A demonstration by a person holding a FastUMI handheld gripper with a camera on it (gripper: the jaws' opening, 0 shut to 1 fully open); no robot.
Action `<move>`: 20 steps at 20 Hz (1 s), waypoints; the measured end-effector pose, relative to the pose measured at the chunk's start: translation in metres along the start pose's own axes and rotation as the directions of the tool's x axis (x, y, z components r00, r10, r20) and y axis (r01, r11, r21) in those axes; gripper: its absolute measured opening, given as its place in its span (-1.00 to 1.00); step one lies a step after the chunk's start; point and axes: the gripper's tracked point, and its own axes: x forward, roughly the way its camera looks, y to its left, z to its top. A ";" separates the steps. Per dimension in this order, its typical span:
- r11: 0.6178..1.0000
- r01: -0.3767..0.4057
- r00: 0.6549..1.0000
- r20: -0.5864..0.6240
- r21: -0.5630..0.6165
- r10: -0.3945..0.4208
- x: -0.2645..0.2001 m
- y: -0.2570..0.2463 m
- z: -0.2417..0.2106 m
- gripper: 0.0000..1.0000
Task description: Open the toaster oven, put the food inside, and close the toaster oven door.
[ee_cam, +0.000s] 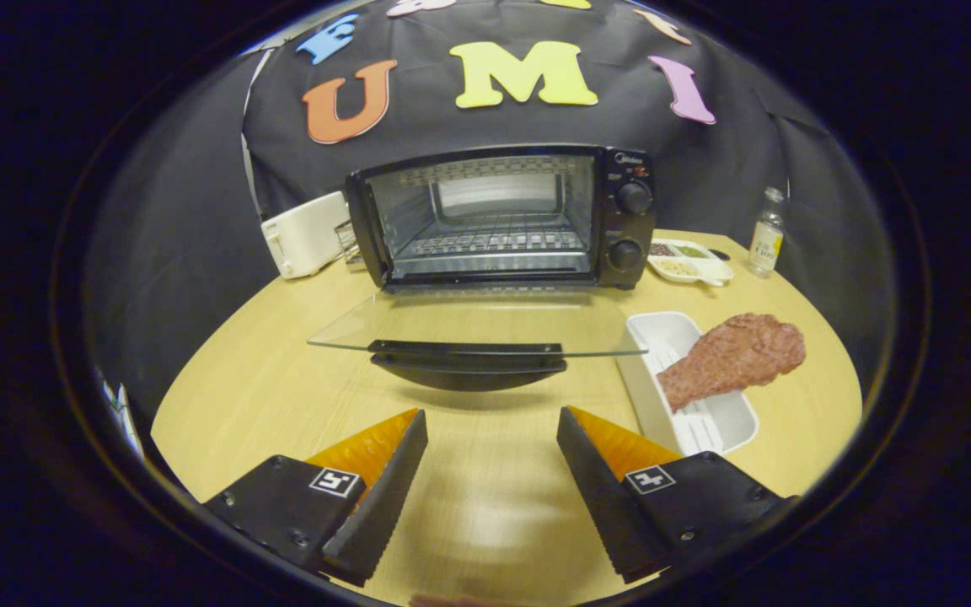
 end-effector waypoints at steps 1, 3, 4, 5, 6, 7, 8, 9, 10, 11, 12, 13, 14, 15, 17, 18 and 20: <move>1.000 -0.011 1.000 -0.004 0.013 0.011 -0.005 -0.003 0.003 0.98; 0.999 -0.031 1.000 -0.006 0.034 0.031 -0.012 -0.007 0.009 0.99; 0.999 -0.030 0.999 -0.014 0.043 0.031 -0.015 -0.013 0.014 0.98; 0.999 -0.031 0.999 -0.013 0.043 0.032 -0.018 -0.019 0.017 0.98; 0.999 -0.029 0.999 -0.027 0.042 0.030 -0.019 -0.025 0.020 0.98; 0.999 -0.026 0.999 -0.041 0.043 0.027 -0.023 -0.034 0.023 0.97; 0.999 -0.020 0.999 -0.049 0.043 0.022 -0.026 -0.042 0.028 0.98; 1.000 -0.004 0.998 -0.057 0.031 0.005 -0.027 -0.058 0.034 0.97; 1.000 0.012 0.997 -0.073 0.021 -0.011 -0.028 -0.073 0.038 0.96; 1.000 0.020 0.997 -0.081 0.008 -0.019 -0.028 -0.093 0.046 0.95; 1.000 0.021 0.996 -0.089 -0.002 -0.022 -0.026 -0.106 0.052 0.95; 1.000 0.030 0.994 -0.104 -0.004 -0.030 -0.023 -0.120 0.053 0.95; 0.999 0.037 0.993 -0.116 0.003 -0.036 -0.021 -0.131 0.054 0.95; 0.999 0.037 0.991 -0.126 0.007 -0.036 -0.019 -0.139 0.053 0.95; 0.999 0.041 0.990 -0.139 0.010 -0.039 -0.014 -0.158 0.051 0.91; 0.999 0.024 0.988 -0.152 0.024 -0.020 -0.012 -0.162 0.049 0.89; 0.993 -0.045 0.978 -0.198 0.106 0.065 -0.007 -0.159 0.039 0.80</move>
